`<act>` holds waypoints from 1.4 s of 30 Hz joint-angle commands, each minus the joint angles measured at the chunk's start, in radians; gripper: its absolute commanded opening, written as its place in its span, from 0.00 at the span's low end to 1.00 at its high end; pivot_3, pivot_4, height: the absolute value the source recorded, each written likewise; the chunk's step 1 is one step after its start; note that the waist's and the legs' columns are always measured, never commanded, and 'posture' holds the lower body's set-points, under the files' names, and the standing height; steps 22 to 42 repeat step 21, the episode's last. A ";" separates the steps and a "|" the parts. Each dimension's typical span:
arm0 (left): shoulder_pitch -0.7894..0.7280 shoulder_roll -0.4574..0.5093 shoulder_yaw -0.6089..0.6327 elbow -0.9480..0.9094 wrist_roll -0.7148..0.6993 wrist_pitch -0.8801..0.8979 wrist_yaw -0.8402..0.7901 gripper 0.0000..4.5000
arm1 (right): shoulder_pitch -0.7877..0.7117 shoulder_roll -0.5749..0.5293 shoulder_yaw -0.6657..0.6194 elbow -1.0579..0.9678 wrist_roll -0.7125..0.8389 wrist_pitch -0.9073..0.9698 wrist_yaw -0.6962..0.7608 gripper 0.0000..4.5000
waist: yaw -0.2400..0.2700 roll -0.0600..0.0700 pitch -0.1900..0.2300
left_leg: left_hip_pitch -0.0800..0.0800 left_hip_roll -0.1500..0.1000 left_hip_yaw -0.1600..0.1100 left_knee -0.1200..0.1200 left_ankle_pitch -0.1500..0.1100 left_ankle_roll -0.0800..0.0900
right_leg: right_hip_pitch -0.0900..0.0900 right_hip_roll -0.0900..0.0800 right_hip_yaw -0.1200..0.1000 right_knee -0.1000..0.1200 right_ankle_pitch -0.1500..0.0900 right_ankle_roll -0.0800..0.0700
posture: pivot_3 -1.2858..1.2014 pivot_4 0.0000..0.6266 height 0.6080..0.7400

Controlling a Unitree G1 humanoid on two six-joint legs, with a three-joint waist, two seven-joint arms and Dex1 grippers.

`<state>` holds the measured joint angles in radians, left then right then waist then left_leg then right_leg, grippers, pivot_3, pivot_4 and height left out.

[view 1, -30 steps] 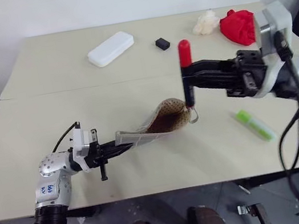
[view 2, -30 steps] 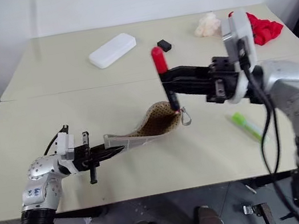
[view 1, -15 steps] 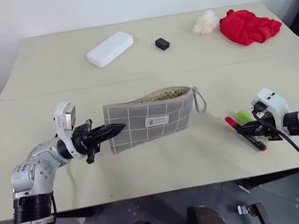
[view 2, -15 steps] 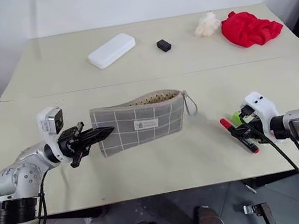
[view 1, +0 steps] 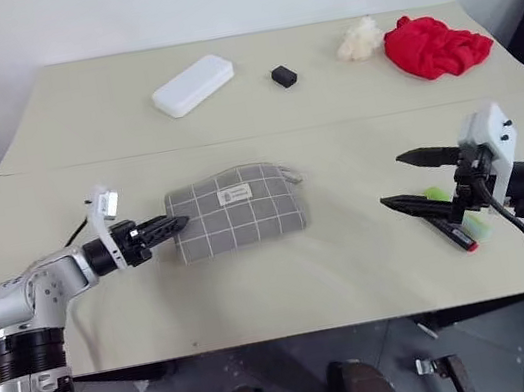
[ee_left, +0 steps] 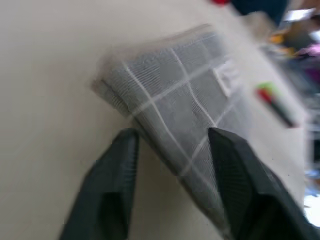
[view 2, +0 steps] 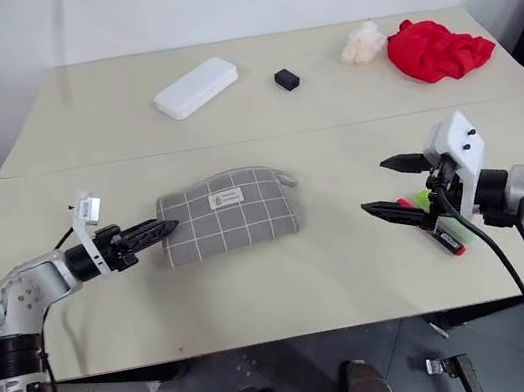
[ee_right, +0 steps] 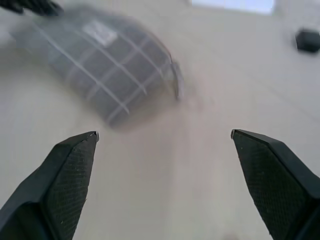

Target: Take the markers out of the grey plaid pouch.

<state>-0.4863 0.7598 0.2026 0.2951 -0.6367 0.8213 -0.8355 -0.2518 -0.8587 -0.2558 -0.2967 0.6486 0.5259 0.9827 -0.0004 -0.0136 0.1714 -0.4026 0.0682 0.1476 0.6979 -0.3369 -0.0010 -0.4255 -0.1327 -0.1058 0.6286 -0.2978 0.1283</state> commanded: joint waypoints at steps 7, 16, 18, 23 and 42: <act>0.192 0.112 0.125 0.046 0.199 -0.845 -0.280 0.92 | 0.079 0.086 0.016 -0.026 -0.031 -0.287 0.198 1.00 | 0.014 0.000 0.000 | 0.000 0.000 0.001 0.000 0.000 0.000 | -0.001 0.000 0.000 0.000 0.000 -0.001 | 0.52 0.24 1.00; 0.558 0.057 0.219 -0.363 0.108 -0.834 -0.255 0.99 | 0.228 0.166 0.050 0.000 -0.136 -0.508 0.217 1.00 | 0.007 0.000 0.000 | 0.001 0.001 0.002 0.000 -0.001 0.001 | -0.001 -0.001 0.000 0.001 0.000 0.000 | 0.52 0.24 1.00; 0.555 0.022 0.219 -0.390 0.118 -0.848 -0.215 0.99 | 0.243 0.169 0.061 0.019 -0.160 -0.547 0.222 1.00 | 0.012 0.000 0.000 | 0.001 0.001 0.001 0.001 -0.001 0.001 | 0.000 -0.001 0.000 0.000 0.000 0.000 | 0.52 0.24 1.00; 0.538 -0.009 0.194 -0.405 0.178 -0.867 -0.146 0.99 | 0.228 0.189 0.060 0.068 -0.179 -0.599 0.201 1.00 | 0.014 0.000 0.000 | 0.007 0.000 0.001 0.001 -0.001 0.001 | 0.005 -0.002 0.001 -0.001 0.000 -0.001 | 0.52 0.24 1.00; 0.538 -0.009 0.194 -0.405 0.178 -0.867 -0.146 0.99 | 0.228 0.189 0.060 0.068 -0.179 -0.599 0.201 1.00 | 0.014 0.000 0.000 | 0.007 0.000 0.001 0.001 -0.001 0.001 | 0.005 -0.002 0.001 -0.001 0.000 -0.001 | 0.52 0.24 1.00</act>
